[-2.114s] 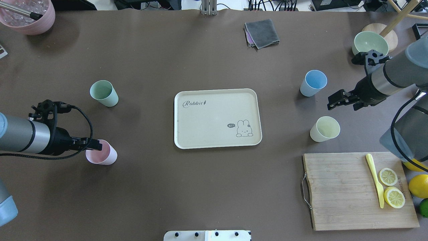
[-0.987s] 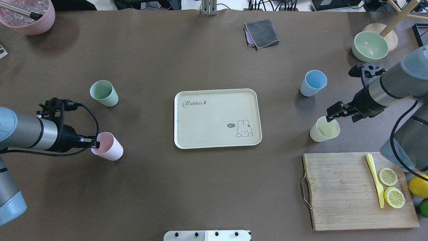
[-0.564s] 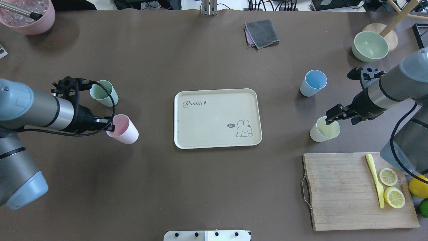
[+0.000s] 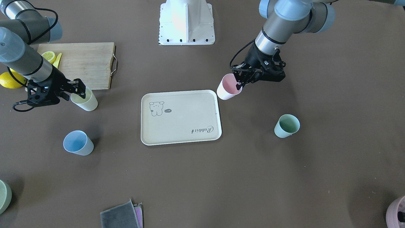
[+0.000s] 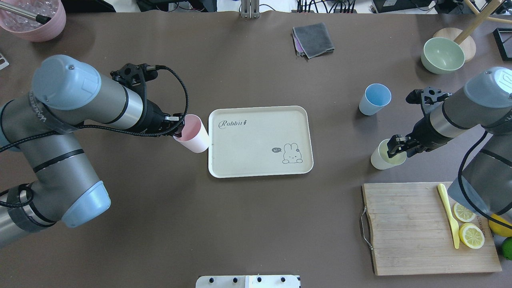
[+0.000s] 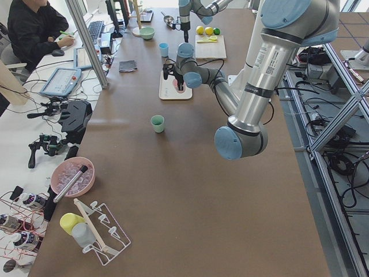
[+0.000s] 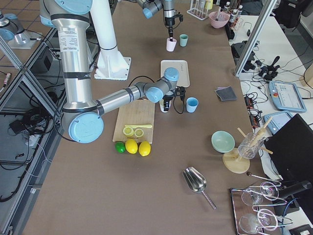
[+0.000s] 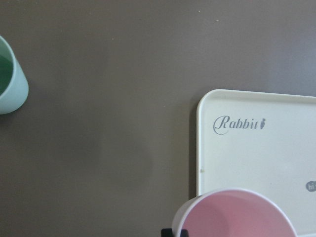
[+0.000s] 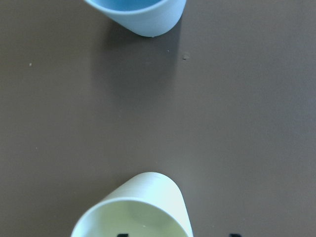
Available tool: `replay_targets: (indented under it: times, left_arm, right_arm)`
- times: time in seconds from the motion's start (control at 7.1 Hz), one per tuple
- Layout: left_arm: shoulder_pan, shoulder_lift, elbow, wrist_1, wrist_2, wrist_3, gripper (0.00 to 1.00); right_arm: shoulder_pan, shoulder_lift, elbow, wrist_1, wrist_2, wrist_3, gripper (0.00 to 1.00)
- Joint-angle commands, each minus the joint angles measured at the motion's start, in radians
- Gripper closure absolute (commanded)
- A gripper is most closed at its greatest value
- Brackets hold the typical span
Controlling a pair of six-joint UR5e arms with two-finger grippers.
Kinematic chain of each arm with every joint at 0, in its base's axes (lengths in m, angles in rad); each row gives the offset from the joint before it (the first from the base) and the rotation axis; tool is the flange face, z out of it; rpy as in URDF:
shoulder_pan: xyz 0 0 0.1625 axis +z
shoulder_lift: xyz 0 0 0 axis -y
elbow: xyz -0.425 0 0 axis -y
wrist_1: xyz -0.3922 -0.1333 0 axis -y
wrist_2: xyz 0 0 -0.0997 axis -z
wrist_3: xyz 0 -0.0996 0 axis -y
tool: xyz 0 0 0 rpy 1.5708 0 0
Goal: Place all cups on tray
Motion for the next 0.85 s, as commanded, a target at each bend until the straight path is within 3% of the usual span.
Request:
replay_targets:
  times: [0.0,0.28,0.7]
  left_arm:
    - [0.029,-0.056,0.047,0.002,0.020,-0.034,1.00]
    - [0.106,-0.108,0.099,0.001,0.142,-0.042,1.00]
    - [0.170,-0.136,0.135,0.001,0.229,-0.041,1.00]
  right_arm:
    - [-0.004,-0.002,0.001,0.000,-0.018,-0.001,1.00]
    - [-0.003,0.010,0.046,-0.002,-0.010,0.023,1.00]
    - [0.034,0.025,0.096,-0.011,0.049,0.025,1.00]
